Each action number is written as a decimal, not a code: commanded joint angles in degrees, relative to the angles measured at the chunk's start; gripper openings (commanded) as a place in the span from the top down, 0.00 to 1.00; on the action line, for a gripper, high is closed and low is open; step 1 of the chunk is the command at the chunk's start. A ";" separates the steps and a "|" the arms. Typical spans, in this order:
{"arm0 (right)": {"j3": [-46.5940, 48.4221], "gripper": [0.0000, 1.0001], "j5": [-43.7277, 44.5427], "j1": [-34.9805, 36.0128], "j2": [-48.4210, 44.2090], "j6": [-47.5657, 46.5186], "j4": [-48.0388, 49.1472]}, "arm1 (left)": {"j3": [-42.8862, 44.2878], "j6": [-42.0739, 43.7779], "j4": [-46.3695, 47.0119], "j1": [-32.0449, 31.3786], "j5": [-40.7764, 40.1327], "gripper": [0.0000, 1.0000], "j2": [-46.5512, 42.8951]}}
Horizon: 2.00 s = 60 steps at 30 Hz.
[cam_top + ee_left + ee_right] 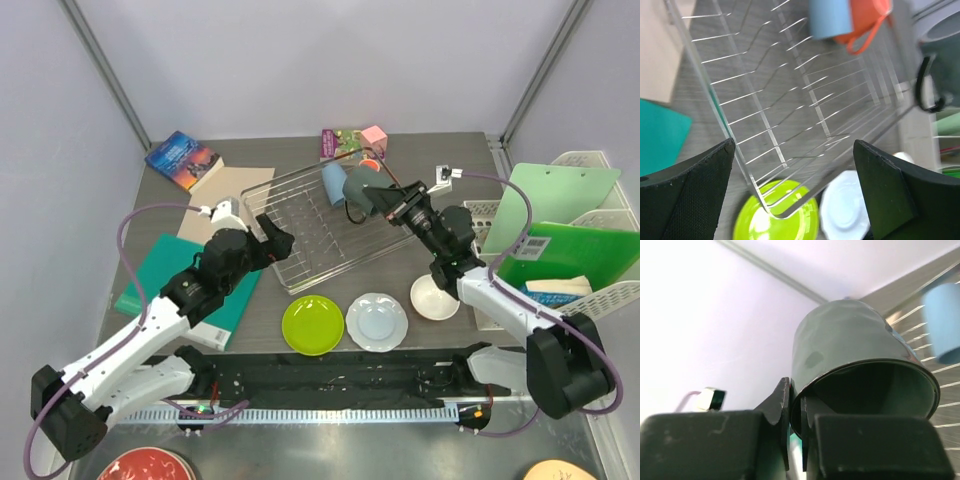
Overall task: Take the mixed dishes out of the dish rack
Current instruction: Pick up the cup from the dish rack.
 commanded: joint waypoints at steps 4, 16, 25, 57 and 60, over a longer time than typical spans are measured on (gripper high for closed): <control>-2.73 0.99 -9.94 0.19 9.79 20.16 40.21 | -7.42 -2.59 29.44 1.25 12.21 0.00 -7.29; 5.27 0.99 -20.39 2.22 10.17 17.98 28.29 | 3.90 7.16 30.12 1.34 45.46 0.00 10.02; 11.25 0.99 -28.05 2.48 4.90 7.53 5.81 | 5.93 11.20 26.78 1.34 47.05 0.00 10.82; 7.38 0.99 -33.67 4.76 3.48 12.70 12.98 | -1.19 1.45 45.15 1.52 49.95 0.30 15.92; 7.38 0.99 -33.76 4.68 3.05 12.27 11.75 | -1.19 2.06 44.27 1.60 49.60 0.37 14.86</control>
